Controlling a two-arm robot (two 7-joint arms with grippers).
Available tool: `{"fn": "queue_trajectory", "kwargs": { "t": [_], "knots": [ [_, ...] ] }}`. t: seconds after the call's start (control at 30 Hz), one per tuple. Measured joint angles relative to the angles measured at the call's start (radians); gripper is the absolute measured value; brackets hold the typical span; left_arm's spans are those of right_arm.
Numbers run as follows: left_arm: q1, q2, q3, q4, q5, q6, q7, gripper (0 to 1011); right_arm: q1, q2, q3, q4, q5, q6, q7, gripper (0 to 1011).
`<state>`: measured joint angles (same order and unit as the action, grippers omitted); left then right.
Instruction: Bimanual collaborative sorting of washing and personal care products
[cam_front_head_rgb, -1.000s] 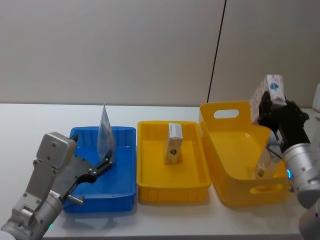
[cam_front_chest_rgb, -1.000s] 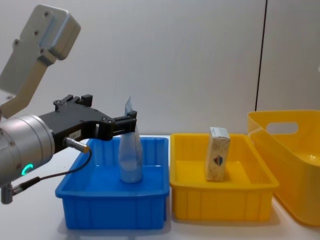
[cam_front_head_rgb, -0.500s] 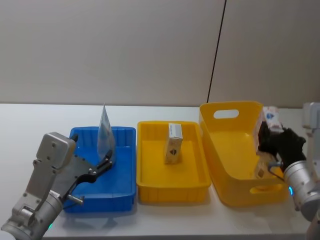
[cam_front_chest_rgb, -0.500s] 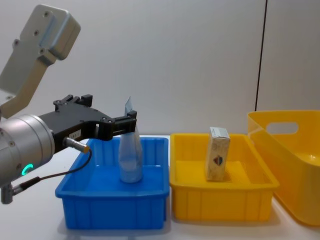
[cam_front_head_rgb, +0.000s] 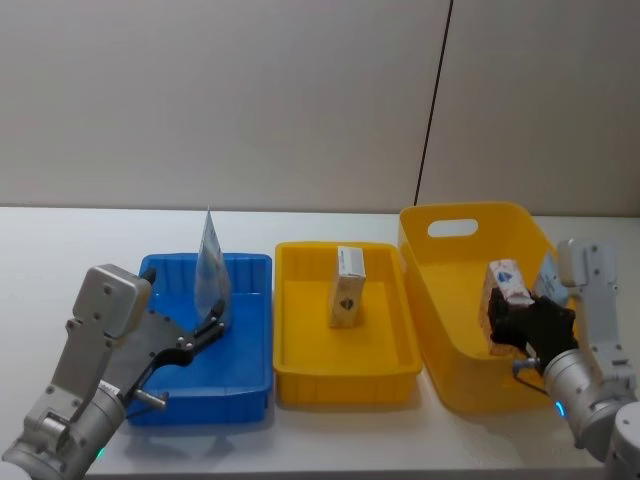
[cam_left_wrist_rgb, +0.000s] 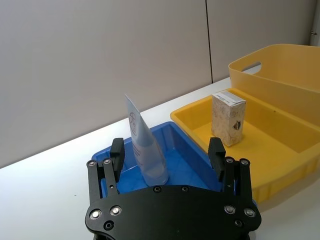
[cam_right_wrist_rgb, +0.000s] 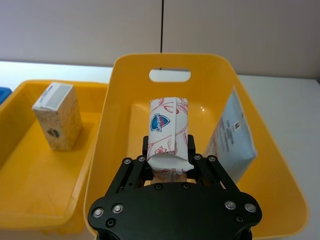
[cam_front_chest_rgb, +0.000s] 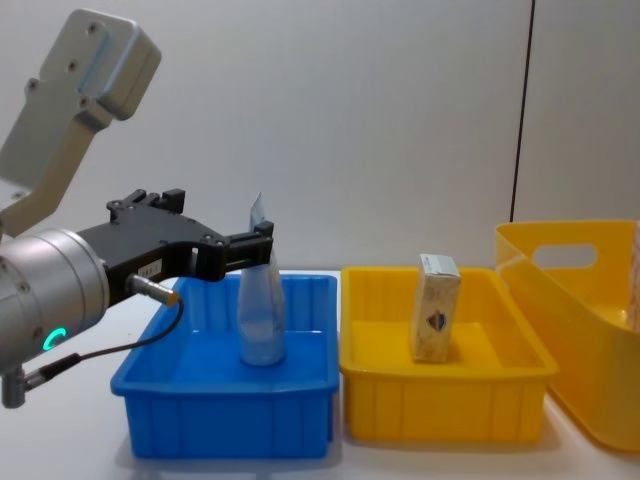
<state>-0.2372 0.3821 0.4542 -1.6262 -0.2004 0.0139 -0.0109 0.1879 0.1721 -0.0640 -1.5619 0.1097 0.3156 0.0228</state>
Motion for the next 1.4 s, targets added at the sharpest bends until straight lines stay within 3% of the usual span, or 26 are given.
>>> {"fn": "queue_trajectory", "kwargs": {
  "t": [0.2, 0.5, 0.87, 1.13, 1.4],
  "knots": [
    [0.0, 0.0, 0.0, 0.0, 0.0, 0.0, 0.0, 1002, 0.005, 0.004, -0.009, 0.021, -0.006, 0.008, 0.011, 361],
    [0.0, 0.0, 0.0, 0.0, 0.0, 0.0, 0.0, 1002, 0.009, 0.008, -0.016, 0.039, -0.011, 0.016, 0.02, 708],
    [0.0, 0.0, 0.0, 0.0, 0.0, 0.0, 0.0, 1001, 0.01, 0.008, -0.018, 0.045, -0.013, 0.017, 0.025, 990],
    [0.0, 0.0, 0.0, 0.0, 0.0, 0.0, 0.0, 1002, 0.002, 0.006, -0.01, 0.022, 0.006, -0.016, 0.059, 1003],
    [0.0, 0.0, 0.0, 0.0, 0.0, 0.0, 0.0, 1001, -0.01, 0.006, 0.008, -0.03, 0.069, -0.063, 0.13, 1003]
  ]
}}
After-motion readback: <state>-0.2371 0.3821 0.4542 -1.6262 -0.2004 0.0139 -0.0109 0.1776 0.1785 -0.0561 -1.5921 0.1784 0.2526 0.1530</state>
